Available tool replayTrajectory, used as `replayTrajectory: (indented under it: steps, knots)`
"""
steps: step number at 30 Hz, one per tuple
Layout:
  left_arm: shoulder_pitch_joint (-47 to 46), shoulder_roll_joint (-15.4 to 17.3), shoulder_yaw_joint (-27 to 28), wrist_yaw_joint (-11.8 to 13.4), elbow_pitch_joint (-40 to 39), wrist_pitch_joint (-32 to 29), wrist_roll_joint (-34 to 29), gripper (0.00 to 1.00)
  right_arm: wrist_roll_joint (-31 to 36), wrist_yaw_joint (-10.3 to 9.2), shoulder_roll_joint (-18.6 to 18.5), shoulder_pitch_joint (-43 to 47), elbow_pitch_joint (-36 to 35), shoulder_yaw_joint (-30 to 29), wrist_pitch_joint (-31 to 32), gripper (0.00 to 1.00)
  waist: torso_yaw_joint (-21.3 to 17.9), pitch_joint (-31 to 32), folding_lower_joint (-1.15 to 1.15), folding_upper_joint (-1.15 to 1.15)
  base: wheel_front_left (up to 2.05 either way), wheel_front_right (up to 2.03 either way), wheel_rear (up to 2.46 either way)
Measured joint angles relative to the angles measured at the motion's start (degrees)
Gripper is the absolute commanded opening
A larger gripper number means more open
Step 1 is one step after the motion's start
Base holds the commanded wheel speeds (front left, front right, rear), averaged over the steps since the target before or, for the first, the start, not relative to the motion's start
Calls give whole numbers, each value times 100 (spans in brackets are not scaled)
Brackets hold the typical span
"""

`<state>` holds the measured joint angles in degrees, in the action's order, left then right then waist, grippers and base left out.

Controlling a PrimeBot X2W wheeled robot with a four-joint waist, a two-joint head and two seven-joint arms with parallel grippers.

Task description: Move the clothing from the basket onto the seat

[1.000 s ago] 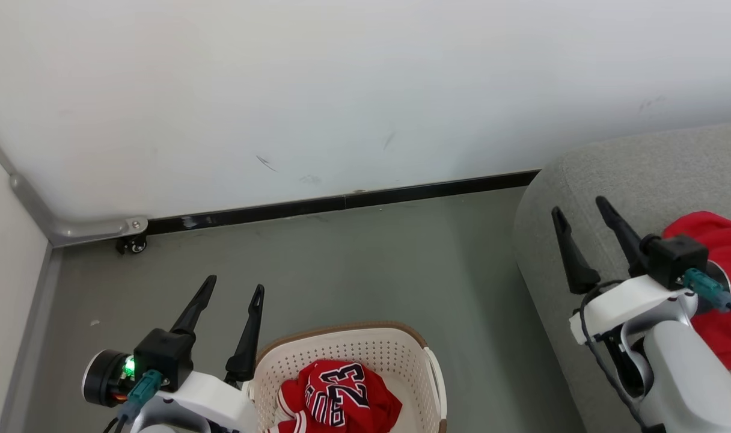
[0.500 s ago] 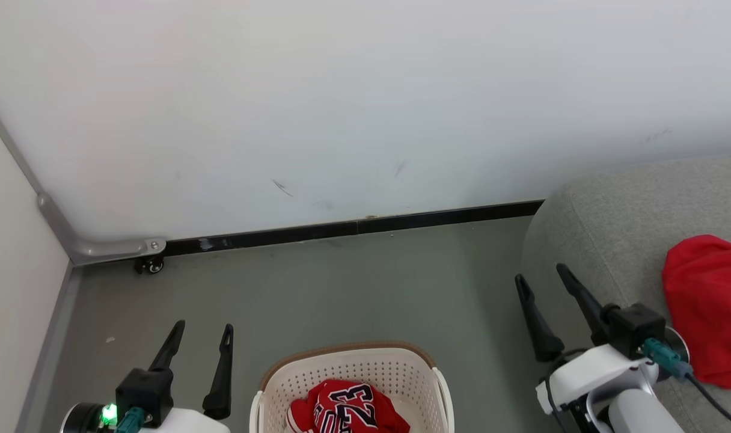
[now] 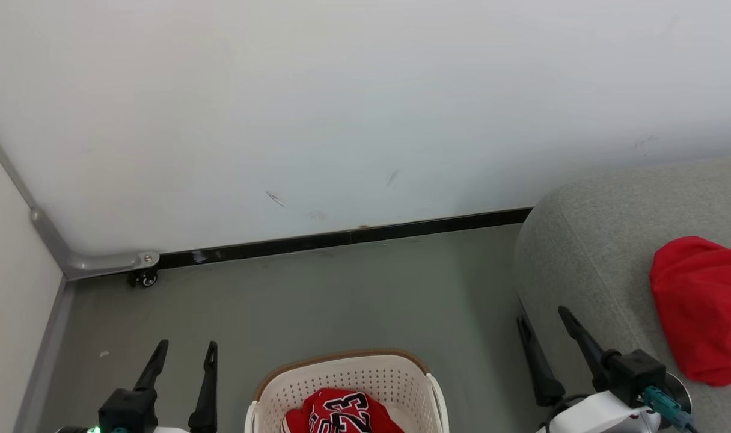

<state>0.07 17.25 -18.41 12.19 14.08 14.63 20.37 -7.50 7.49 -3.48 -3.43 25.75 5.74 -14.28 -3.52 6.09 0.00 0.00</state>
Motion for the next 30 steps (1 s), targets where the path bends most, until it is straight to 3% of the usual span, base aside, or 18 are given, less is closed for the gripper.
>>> replayTrajectory:
  steps: [30]
  knots:
    - [359, -55, 323, 116, -322, 0, -299, 100, 177, 0, 73, 597, -881, -233, 120, 100, -153, -148, -1, 0, 0, 0, 0]
